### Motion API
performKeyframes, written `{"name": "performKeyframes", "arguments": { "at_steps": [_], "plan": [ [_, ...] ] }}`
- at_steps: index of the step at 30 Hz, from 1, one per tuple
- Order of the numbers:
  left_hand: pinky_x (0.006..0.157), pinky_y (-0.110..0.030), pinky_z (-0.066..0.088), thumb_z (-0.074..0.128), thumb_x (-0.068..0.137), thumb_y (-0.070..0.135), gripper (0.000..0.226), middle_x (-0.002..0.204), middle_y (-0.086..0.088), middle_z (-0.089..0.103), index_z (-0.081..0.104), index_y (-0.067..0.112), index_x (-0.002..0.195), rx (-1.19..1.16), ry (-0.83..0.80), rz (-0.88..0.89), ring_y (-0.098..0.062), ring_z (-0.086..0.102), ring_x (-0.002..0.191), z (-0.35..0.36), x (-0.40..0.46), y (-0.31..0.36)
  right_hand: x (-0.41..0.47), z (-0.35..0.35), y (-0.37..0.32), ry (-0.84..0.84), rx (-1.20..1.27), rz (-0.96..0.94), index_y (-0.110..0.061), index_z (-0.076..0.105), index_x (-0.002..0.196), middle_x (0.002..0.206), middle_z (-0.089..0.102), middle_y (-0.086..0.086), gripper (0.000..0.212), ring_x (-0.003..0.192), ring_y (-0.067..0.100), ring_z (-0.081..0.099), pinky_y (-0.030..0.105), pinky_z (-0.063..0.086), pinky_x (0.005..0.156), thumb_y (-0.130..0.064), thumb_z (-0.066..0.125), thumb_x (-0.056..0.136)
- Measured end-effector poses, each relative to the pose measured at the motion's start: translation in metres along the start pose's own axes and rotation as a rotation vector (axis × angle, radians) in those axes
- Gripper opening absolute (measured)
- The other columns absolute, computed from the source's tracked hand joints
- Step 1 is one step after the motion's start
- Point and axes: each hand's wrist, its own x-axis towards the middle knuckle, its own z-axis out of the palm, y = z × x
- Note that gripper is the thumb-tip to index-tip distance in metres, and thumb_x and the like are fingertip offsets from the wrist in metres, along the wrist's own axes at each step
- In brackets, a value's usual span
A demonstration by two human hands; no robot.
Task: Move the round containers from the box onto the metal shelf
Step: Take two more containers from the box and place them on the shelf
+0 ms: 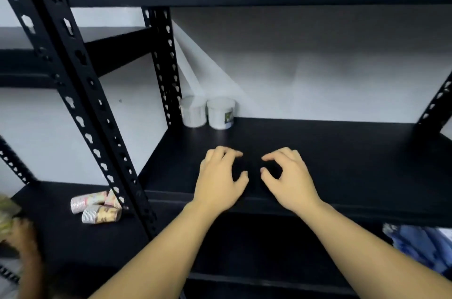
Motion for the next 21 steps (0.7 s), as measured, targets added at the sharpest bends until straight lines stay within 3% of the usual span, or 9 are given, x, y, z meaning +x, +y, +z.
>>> {"name": "performKeyframes", "arguments": {
  "at_steps": [7,13,21],
  "plan": [
    [0.098,-0.037,0.047,0.067,0.087,0.036,0.036,0.113,0.013,0.054,0.066,0.024,0.121,-0.045,0.029,0.031,-0.011,0.046,0.113,0.024,-0.103,0.069,-0.125,-0.051,0.037,0.048,0.042,-0.001,-0.025,0.071,0.105,0.102,0.054,-0.018,0.016,0.101,0.009,0.051,0.031,0.049,0.084,-0.026,0.071,0.089],
    [0.096,-0.031,0.046,0.066,0.09,0.037,0.034,0.112,0.012,0.05,0.065,0.024,0.122,-0.026,-0.25,-0.065,-0.01,0.043,0.111,0.076,-0.195,0.108,-0.231,-0.076,0.104,-0.105,0.061,0.176,-0.025,0.07,0.109,0.102,0.055,-0.017,0.019,0.101,0.008,0.051,0.028,0.046,0.087,-0.026,0.07,0.09],
    [0.097,-0.024,0.042,0.067,0.091,0.037,0.033,0.114,0.01,0.047,0.065,0.024,0.122,-0.066,-0.547,-0.189,-0.01,0.043,0.115,0.125,-0.289,0.125,-0.346,-0.076,0.162,-0.306,0.077,0.399,-0.022,0.07,0.109,0.093,0.058,-0.015,0.02,0.093,0.005,0.053,0.014,0.038,0.077,-0.024,0.071,0.089]
  ]
}}
